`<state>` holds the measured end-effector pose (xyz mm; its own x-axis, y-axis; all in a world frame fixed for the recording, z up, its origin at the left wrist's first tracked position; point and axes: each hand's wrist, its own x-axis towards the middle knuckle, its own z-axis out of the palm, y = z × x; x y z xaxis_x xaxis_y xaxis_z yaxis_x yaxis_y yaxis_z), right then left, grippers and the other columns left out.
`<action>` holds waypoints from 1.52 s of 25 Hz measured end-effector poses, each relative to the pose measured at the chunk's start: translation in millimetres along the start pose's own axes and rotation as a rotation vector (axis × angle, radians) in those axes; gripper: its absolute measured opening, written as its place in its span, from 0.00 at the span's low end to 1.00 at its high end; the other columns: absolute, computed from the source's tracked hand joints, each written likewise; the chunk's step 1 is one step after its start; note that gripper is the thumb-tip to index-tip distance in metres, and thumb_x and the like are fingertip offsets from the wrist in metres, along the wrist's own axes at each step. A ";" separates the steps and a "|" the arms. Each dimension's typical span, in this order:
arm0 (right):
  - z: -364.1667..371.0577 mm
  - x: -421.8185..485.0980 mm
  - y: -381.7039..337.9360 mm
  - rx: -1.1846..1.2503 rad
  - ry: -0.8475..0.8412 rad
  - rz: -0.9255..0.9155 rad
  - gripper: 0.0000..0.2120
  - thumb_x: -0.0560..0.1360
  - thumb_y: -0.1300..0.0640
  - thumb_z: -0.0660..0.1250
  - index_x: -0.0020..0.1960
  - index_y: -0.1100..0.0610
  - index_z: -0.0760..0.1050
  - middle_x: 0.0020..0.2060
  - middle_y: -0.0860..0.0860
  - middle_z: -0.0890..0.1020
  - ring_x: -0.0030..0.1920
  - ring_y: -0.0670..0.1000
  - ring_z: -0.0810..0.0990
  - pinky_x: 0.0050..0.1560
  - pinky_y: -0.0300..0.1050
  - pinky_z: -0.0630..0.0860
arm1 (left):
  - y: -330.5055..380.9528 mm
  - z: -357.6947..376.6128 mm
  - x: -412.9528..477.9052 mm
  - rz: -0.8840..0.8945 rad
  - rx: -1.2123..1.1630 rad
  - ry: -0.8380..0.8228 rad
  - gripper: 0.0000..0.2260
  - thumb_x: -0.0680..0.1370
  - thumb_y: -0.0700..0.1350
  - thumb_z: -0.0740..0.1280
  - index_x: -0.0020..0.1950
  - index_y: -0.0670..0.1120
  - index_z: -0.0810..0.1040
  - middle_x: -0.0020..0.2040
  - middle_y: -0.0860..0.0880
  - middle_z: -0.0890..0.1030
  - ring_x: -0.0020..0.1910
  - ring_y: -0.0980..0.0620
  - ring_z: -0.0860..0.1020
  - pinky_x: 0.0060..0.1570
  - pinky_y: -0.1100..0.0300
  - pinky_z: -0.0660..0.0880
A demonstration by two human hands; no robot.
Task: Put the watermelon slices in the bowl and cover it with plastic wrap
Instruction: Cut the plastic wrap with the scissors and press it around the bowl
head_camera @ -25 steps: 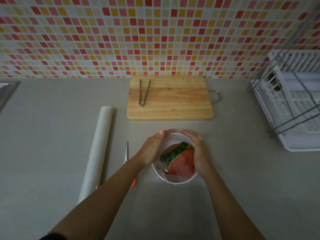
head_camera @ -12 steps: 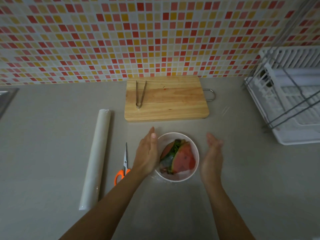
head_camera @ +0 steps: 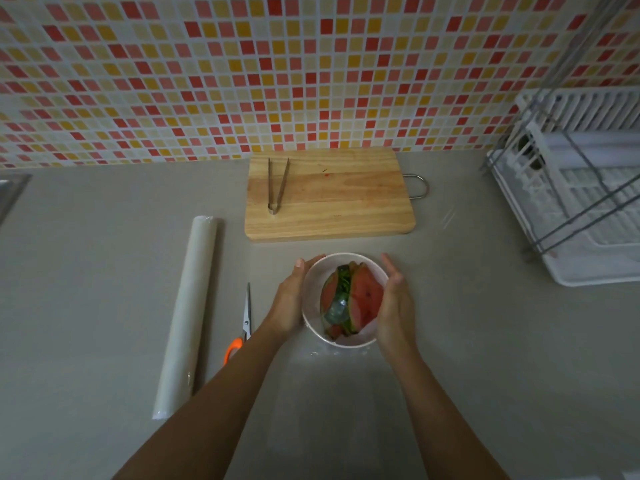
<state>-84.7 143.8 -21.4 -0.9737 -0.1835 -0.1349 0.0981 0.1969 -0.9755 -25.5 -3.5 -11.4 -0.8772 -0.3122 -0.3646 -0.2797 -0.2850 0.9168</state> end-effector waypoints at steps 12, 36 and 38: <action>-2.8 6.0 4.6 0.122 0.024 0.113 0.35 0.75 0.35 0.42 0.64 0.54 0.75 0.53 0.39 0.76 0.51 0.33 0.76 0.47 0.23 0.71 | 9.6 24.1 10.7 -0.166 0.159 0.244 0.44 0.65 0.76 0.48 0.60 0.44 0.80 0.56 0.40 0.82 0.56 0.42 0.80 0.63 0.44 0.73; 11.8 22.7 -4.0 -0.116 -0.006 0.060 0.33 0.70 0.30 0.40 0.51 0.45 0.78 0.42 0.44 0.81 0.42 0.38 0.77 0.35 0.21 0.69 | -36.2 36.2 0.8 0.064 -0.564 0.614 0.28 0.83 0.53 0.44 0.48 0.50 0.84 0.47 0.47 0.86 0.52 0.46 0.82 0.48 0.58 0.79; 11.7 21.4 -5.1 -0.130 -0.021 0.066 0.34 0.69 0.29 0.40 0.52 0.45 0.78 0.44 0.45 0.81 0.45 0.42 0.79 0.39 0.23 0.72 | -35.1 35.2 0.4 0.053 -0.581 0.594 0.28 0.83 0.53 0.44 0.51 0.48 0.84 0.52 0.41 0.84 0.57 0.39 0.79 0.60 0.49 0.76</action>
<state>-103.6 127.6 -21.3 -0.9612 -0.1863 -0.2032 0.1330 0.3323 -0.9338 -29.8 38.3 -38.0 -0.4861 -0.7184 -0.4976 0.1449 -0.6278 0.7648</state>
